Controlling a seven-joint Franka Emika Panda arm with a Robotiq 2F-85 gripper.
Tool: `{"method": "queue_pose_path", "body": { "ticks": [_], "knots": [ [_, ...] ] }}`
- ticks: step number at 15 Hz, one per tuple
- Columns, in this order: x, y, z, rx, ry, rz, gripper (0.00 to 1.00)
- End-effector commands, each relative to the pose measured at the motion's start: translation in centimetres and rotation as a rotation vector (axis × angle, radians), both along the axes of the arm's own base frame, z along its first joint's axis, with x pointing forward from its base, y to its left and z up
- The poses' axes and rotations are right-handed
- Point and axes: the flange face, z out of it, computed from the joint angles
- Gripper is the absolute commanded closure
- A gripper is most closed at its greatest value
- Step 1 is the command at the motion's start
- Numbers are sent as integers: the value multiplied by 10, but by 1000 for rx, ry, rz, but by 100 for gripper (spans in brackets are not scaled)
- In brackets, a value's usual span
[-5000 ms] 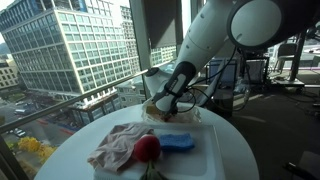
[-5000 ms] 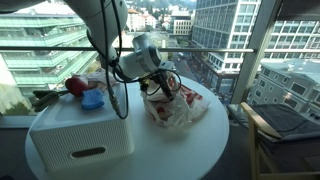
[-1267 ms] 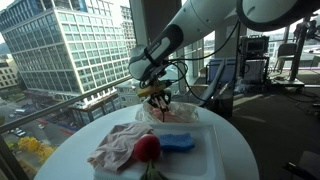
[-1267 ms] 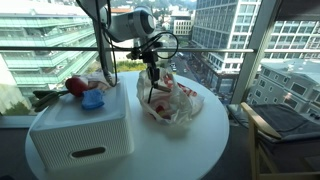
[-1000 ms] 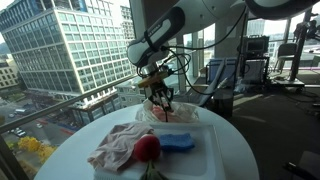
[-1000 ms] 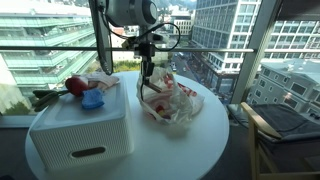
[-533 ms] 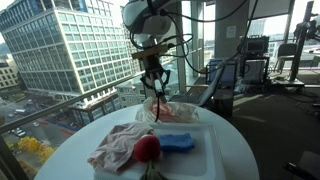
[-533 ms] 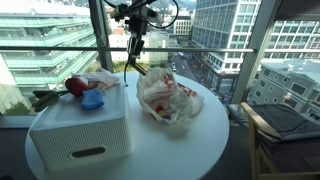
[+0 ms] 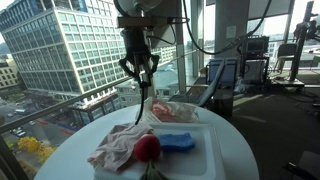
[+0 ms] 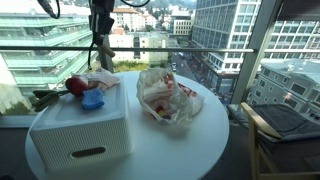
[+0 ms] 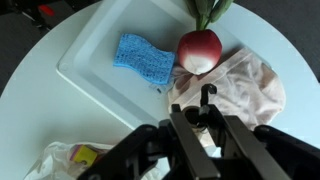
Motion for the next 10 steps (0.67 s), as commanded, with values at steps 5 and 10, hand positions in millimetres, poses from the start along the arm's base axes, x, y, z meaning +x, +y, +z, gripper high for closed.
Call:
{"method": "queue_pose_path", "body": {
  "ticks": [5, 10],
  "knots": [
    [-51, 22, -58, 72, -94, 386, 91],
    [-63, 24, -93, 151, -174, 609, 91]
  ]
}}
